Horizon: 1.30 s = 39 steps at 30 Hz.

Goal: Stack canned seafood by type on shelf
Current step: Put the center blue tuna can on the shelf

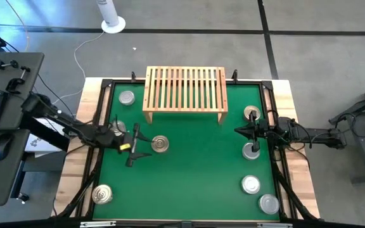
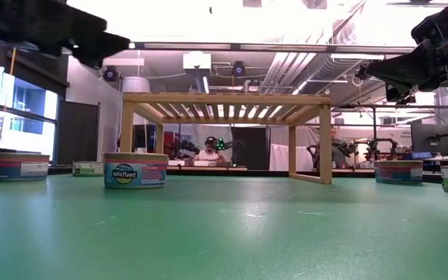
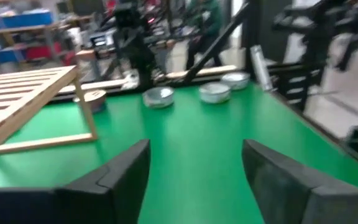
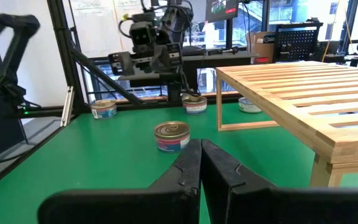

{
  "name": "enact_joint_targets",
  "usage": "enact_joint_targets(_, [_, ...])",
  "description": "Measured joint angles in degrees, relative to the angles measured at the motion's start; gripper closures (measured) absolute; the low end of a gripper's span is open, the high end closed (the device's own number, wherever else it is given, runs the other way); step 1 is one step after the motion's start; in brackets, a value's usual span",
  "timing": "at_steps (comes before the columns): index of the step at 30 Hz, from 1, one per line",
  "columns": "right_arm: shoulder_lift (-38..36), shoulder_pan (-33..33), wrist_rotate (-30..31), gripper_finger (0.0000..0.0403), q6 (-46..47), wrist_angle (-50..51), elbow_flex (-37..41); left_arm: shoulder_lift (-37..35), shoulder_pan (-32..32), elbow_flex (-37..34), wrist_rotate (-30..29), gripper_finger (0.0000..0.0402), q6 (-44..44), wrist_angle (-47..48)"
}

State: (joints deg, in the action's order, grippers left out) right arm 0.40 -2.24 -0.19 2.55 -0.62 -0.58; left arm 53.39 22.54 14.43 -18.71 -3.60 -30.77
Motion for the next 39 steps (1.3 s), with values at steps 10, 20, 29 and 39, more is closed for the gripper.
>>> enact_joint_targets(10, [0.0,0.02,0.0,0.0402,0.0,0.0,0.0,17.32,0.2,10.58,-1.63,0.0124,3.41,-0.73])
enact_joint_targets(20, [0.0,0.02,-0.01,0.0402,0.0,0.0,0.0,25.33,-2.45,14.71,-4.24,0.0124,7.9,-7.27])
enact_joint_targets(29, [0.0,0.01,-0.02,0.0402,0.0,0.0,0.0,26.64,-4.21,24.27,-4.49,0.0123,14.88,19.64])
enact_joint_targets(39, [0.0,0.0,-0.01,0.0402,0.0,0.0,0.0,26.68,-6.43,27.17,-3.5,0.0094,27.43,33.35])
